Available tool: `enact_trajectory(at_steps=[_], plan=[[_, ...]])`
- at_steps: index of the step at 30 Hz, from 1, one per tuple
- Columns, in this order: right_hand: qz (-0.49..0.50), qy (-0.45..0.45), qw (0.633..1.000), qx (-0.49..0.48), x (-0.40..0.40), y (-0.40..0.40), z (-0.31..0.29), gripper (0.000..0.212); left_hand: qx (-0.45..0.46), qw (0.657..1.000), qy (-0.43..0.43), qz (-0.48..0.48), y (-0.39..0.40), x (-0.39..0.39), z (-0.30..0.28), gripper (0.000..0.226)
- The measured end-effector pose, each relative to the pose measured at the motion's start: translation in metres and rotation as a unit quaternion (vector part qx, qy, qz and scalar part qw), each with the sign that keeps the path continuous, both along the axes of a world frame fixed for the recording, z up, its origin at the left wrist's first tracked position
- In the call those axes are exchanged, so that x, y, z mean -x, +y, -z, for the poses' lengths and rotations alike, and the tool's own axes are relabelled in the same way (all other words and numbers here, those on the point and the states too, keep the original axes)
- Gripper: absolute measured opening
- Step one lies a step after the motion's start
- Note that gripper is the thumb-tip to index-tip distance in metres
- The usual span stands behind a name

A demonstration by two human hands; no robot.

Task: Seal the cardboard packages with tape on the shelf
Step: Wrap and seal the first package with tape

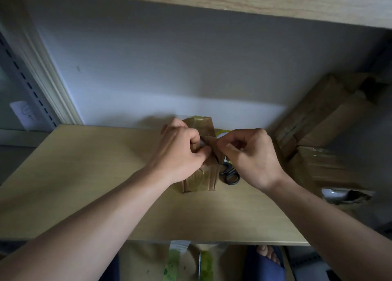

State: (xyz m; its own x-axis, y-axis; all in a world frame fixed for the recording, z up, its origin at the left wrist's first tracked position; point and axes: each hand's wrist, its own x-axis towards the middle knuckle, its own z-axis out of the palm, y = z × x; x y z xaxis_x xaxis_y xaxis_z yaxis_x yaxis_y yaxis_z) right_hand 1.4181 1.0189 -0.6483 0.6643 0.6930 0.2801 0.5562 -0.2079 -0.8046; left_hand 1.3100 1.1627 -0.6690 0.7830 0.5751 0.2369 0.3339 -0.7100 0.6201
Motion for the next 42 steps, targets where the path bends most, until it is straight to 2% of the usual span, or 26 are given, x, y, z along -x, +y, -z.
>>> enact_trajectory(at_steps=[3,7,12,17,22,25,29,32,36,39,42], plan=[[-0.010,-0.005,1.000,0.002,-0.001,-0.001,0.001,0.029,0.007,0.999,-0.042,0.000,-0.002,0.004,0.002,0.024],[-0.004,-0.004,1.000,0.003,-0.001,-0.001,0.003,0.026,0.051,0.993,-0.102,-0.006,-0.001,0.011,0.002,0.042],[-0.002,-0.006,1.000,0.008,-0.003,0.001,0.006,0.022,0.070,0.991,-0.112,0.016,0.008,0.019,0.007,0.027],[-0.010,-0.018,1.000,0.017,-0.003,0.002,0.011,0.015,0.099,0.988,-0.109,0.047,0.019,0.020,0.013,0.026],[-0.041,-0.037,0.998,0.028,0.000,0.005,0.015,0.006,0.103,0.988,-0.113,-0.004,0.015,0.013,0.021,0.031],[-0.047,-0.072,0.996,0.025,0.002,0.006,0.018,0.014,0.119,0.985,-0.122,-0.041,0.012,0.009,0.026,0.030],[-0.067,-0.074,0.995,0.021,0.004,0.001,0.018,0.023,0.081,0.986,-0.147,-0.024,0.008,0.014,0.026,0.025],[-0.070,-0.086,0.994,0.013,0.002,-0.002,0.020,0.027,0.050,0.988,-0.145,0.022,0.010,0.026,0.022,0.024],[-0.068,-0.094,0.993,0.002,-0.002,-0.005,0.023,0.025,0.045,0.986,-0.130,0.094,0.017,0.044,0.020,0.037],[-0.073,-0.085,0.994,-0.006,-0.006,-0.008,0.023,0.029,0.046,0.984,-0.138,0.108,0.017,0.051,0.019,0.044],[-0.106,-0.144,0.984,-0.002,-0.009,-0.011,0.028,0.021,-0.007,0.984,-0.132,0.119,0.014,0.053,0.021,0.042]])
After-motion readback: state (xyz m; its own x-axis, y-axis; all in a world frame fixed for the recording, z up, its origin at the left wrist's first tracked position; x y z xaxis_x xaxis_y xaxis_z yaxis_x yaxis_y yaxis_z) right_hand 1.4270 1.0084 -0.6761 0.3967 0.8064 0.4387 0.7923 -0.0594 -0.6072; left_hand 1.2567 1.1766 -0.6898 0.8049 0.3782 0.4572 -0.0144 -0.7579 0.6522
